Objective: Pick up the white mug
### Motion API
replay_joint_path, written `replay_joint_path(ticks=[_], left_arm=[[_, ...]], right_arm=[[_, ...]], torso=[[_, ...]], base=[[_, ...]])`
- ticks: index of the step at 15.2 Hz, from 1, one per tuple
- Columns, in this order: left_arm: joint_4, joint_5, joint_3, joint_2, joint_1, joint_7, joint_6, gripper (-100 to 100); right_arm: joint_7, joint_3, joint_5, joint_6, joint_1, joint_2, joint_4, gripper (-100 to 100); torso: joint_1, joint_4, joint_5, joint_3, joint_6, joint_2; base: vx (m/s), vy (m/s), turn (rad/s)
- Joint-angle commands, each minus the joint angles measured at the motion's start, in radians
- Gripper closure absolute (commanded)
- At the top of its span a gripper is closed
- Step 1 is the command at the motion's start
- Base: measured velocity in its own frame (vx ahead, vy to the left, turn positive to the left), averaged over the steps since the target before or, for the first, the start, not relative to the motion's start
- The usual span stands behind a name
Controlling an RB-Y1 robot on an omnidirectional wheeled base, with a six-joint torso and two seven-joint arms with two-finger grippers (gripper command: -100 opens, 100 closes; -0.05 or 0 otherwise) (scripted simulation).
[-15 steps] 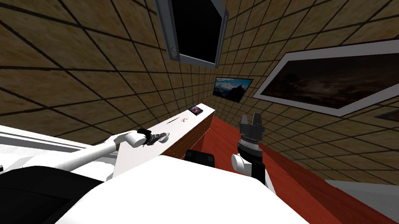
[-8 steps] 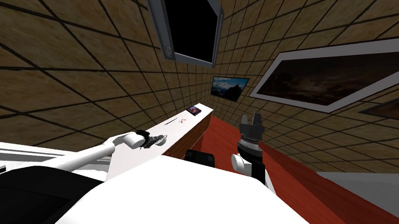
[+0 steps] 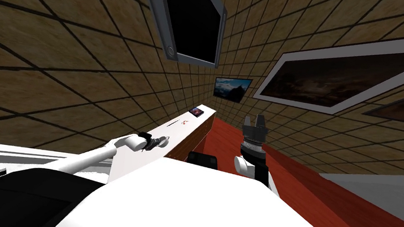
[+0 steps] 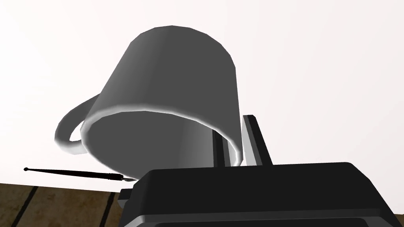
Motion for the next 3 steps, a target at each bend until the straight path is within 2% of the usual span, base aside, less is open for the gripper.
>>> replay_joint_path(ticks=[1, 2, 3], left_arm=[[-0.027, 0.025, 0.009, 0.034, 0.001, 0.003, 0.011, 100], [-0.039, 0.035, 0.013, 0.049, 0.001, 0.005, 0.017, 100], [-0.028, 0.021, 0.009, 0.032, 0.003, 0.006, 0.011, 100]], right_arm=[[0.000, 0.000, 0.000, 0.000, 0.000, 0.000, 0.000, 0], [0.000, 0.000, 0.000, 0.000, 0.000, 0.000, 0.000, 0], [0.000, 0.000, 0.000, 0.000, 0.000, 0.000, 0.000, 0]], torso=[[0.000, 0.000, 0.000, 0.000, 0.000, 0.000], [-0.001, 0.000, 0.000, 0.000, 0.000, 0.000], [-0.001, 0.000, 0.000, 0.000, 0.000, 0.000]], base=[[0.015, -0.024, 0.085], [0.008, -0.023, 0.088], [0.004, -0.014, 0.032]])
